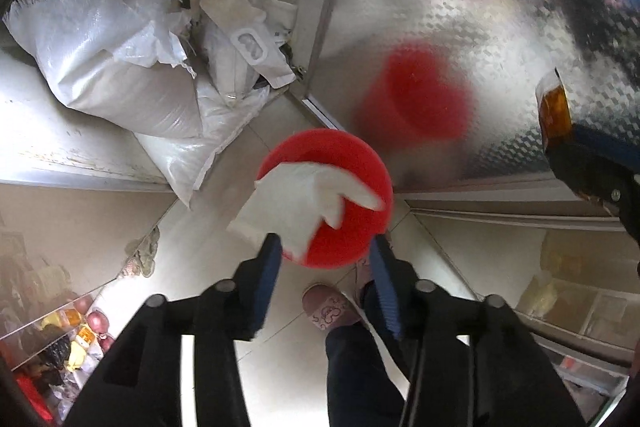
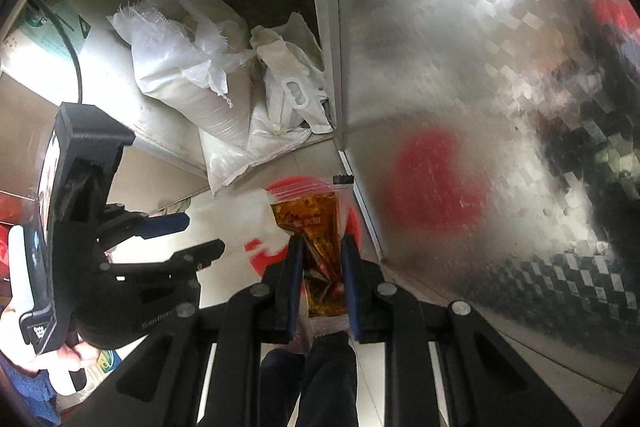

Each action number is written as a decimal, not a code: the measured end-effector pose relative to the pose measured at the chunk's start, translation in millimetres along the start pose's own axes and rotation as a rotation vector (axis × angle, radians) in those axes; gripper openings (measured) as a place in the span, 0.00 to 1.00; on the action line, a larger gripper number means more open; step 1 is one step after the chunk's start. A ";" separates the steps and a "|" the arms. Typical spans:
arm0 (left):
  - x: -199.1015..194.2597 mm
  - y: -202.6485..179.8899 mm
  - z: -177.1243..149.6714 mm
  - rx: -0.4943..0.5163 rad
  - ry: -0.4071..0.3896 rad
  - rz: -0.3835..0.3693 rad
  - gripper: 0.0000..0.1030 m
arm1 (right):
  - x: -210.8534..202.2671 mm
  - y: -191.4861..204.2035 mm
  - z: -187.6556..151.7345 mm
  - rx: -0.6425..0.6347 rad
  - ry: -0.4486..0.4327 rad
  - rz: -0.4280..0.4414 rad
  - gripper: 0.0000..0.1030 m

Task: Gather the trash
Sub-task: 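Open the left gripper to drop the glove while the right drops the sauce packet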

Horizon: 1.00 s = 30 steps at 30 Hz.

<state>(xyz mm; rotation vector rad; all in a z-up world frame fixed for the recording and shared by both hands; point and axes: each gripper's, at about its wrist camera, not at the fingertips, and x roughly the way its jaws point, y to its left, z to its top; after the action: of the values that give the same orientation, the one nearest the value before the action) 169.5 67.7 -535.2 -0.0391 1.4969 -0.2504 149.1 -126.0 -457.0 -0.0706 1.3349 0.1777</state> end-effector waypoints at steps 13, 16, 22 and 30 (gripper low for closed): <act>-25.6 8.9 -14.3 0.031 -0.036 0.034 0.63 | -3.9 14.2 -3.0 -0.035 -0.013 0.017 0.17; -31.3 18.9 -20.5 0.005 -0.057 0.032 0.75 | -2.0 21.3 -2.1 -0.053 -0.011 0.024 0.17; -27.8 47.4 -30.8 -0.094 -0.090 0.014 0.88 | 8.5 34.0 0.1 -0.081 0.004 0.034 0.17; -14.7 58.8 -39.4 -0.116 -0.070 0.047 0.92 | 37.3 40.4 -2.3 -0.104 0.039 0.040 0.17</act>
<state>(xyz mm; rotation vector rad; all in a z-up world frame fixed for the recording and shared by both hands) 138.0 132.7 -534.5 -0.1046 1.4398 -0.1235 148.4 -83.3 -491.8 -0.1357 1.3664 0.2812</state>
